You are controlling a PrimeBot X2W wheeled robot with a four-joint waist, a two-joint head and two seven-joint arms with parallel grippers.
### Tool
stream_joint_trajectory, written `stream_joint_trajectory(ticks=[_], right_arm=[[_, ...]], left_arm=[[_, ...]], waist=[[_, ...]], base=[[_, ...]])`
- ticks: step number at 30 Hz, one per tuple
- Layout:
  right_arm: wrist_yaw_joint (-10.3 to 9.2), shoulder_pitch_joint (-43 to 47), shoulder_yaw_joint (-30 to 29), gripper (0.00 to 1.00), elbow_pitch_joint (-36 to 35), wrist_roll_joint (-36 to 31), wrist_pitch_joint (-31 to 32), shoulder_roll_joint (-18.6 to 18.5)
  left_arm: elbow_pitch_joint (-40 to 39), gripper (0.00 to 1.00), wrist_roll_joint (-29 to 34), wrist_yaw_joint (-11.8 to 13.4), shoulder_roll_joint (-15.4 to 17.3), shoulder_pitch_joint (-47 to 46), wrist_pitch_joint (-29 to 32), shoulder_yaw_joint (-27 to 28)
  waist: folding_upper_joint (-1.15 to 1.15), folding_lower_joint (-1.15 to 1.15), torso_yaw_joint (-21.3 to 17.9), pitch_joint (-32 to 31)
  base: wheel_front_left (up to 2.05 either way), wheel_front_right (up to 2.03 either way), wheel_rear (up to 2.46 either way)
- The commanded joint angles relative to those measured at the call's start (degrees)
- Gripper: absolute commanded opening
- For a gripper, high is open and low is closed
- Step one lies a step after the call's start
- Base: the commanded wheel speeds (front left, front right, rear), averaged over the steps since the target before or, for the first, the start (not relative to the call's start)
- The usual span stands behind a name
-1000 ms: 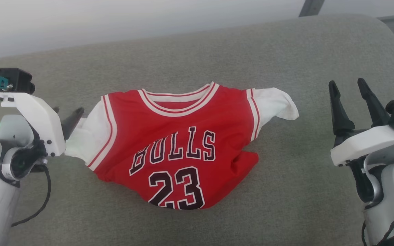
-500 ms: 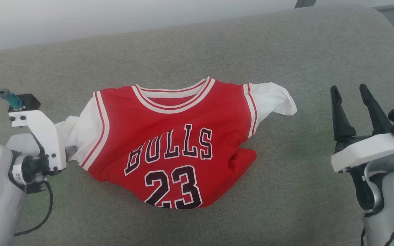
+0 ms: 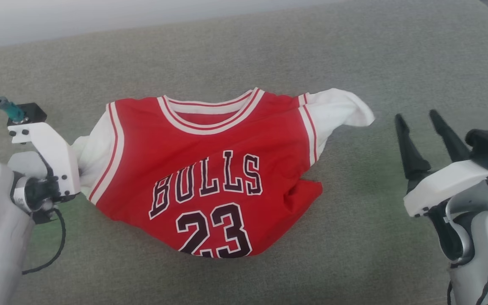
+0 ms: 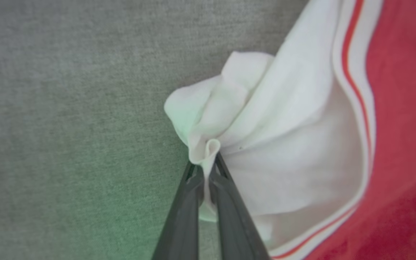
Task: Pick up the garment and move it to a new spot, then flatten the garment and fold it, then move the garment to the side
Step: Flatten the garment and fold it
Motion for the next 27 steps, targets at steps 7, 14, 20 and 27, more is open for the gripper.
stream_joint_trajectory(ticks=[7,14,20,27], right_arm=[[0.03,-3.3,1.7,1.0,3.3,2.9,9.2,-2.6],[0.03,-10.0,4.6,1.0,8.8,6.5,18.6,-6.0],[0.03,-17.3,8.4,1.0,17.0,9.7,27.3,-8.8],[0.03,-23.1,10.7,1.0,27.0,12.1,34.7,-8.9]], left_arm=[[4.0,0.0,-0.2,-1.3,-3.0,-1.7,-1.5,-1.3],[5.3,0.0,0.4,-2.3,-4.6,-5.0,-3.2,-2.1],[6.4,0.0,0.4,-3.6,-6.7,-7.7,-5.1,-2.8],[8.1,0.0,0.2,-4.7,-8.6,-9.5,-7.3,-3.4]], waist=[[0.0,0.0,2.6,1.0],[0.0,0.0,6.1,1.8],[0.0,0.0,8.9,3.3],[0.0,0.0,10.7,4.3]], base=[[0.0,0.0,0.0],[0.0,0.0,0.0],[0.0,0.0,0.0],[0.0,0.0,0.0]])
